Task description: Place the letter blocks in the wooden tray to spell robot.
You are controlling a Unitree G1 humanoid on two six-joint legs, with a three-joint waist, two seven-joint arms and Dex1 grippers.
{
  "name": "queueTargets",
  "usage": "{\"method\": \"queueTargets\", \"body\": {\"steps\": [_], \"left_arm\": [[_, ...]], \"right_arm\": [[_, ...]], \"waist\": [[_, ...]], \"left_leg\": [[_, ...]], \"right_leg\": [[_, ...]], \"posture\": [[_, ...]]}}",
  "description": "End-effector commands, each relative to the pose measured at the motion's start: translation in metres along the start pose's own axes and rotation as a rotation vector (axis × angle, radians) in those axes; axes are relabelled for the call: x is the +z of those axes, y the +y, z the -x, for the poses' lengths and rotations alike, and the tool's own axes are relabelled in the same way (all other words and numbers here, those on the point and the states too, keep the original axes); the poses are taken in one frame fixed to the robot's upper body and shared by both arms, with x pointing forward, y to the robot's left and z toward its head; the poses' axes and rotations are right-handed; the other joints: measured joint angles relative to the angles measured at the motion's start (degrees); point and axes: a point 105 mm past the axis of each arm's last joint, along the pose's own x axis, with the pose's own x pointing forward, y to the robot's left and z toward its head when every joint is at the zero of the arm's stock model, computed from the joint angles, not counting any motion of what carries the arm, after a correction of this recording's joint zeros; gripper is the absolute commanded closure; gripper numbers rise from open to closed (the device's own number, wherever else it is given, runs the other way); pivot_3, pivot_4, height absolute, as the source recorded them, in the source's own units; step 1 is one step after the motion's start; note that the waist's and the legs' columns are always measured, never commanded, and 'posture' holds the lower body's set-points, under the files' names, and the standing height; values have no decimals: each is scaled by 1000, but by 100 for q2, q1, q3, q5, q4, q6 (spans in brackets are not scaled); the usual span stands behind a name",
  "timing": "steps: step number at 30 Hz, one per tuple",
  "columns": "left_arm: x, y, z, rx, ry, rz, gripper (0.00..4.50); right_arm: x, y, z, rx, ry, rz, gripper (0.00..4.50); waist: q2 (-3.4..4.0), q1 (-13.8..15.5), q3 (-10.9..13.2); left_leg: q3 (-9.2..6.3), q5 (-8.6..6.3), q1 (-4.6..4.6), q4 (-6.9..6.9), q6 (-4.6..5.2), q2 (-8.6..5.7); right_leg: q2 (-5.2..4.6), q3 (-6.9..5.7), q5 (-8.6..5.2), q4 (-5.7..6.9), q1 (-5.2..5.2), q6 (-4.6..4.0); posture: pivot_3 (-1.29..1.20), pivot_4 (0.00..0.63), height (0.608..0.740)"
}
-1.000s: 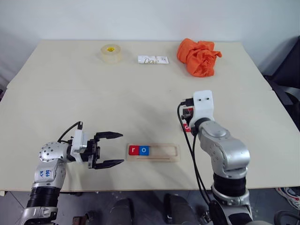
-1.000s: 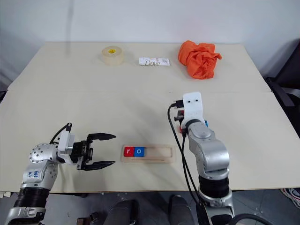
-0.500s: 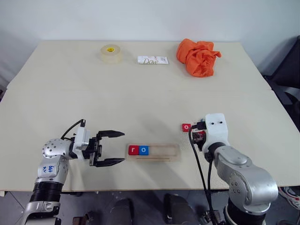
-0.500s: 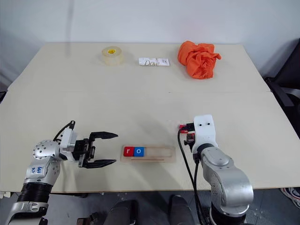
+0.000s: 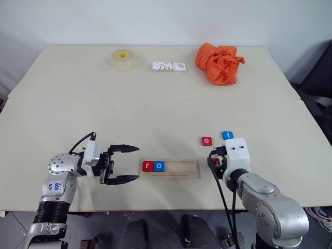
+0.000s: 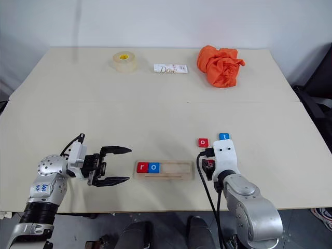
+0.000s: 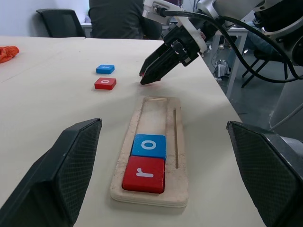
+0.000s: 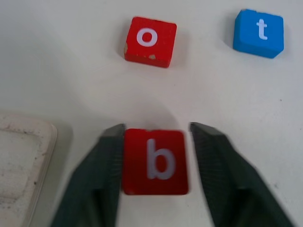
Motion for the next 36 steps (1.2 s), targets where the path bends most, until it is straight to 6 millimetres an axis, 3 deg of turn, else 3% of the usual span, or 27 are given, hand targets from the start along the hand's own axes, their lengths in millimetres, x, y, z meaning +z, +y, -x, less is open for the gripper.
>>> {"method": "queueTargets", "body": {"steps": [1,3,10,14,18,22,33,36], "left_arm": [[8,1,-4,-9,-23,-35,0],[8,1,-6,-9,-26,-36,0],[7,3,-10,-2,-44,-43,0],[5,3,-12,1,-53,-42,0],[4,2,-12,3,-55,-43,0],[4,2,-10,30,-50,-57,0],[5,-14,0,107,-32,-58,0],[6,-17,2,125,-26,-57,0]], "right_arm": [[19,0,6,41,-109,39,620],[25,2,8,80,-142,75,42],[40,-4,13,248,-202,305,42],[35,-4,22,501,-158,485,42],[25,-10,23,648,-91,594,42],[20,-25,8,711,-25,700,42],[0,-42,-21,786,86,795,42],[-1,-45,-25,780,95,806,668]], "waist": [[0,0,0],[0,2,0],[0,7,0],[0,10,0],[-2,12,1],[-3,3,2],[-3,19,2],[-3,22,2]], "left_leg": [[0,0,0,0,0,0],[0,0,0,0,0,-1],[-2,0,1,1,0,-2],[-2,0,1,0,1,-2],[-2,-1,2,4,2,-2],[0,-1,5,12,1,-2],[2,0,6,21,0,-3],[1,0,9,26,0,-2]], "right_leg": [[0,0,0,0,0,0],[-1,0,0,-1,1,0],[0,-3,0,-4,5,1],[0,-4,0,-8,7,3],[1,-5,2,-12,12,7],[1,-4,5,-11,16,12],[-4,-2,7,-7,17,15],[-4,-2,7,-2,21,15]], "posture": [[0,150,740],[0,150,740],[0,150,740],[0,150,740],[0,150,740],[0,150,740],[0,150,740],[0,150,740]]}}
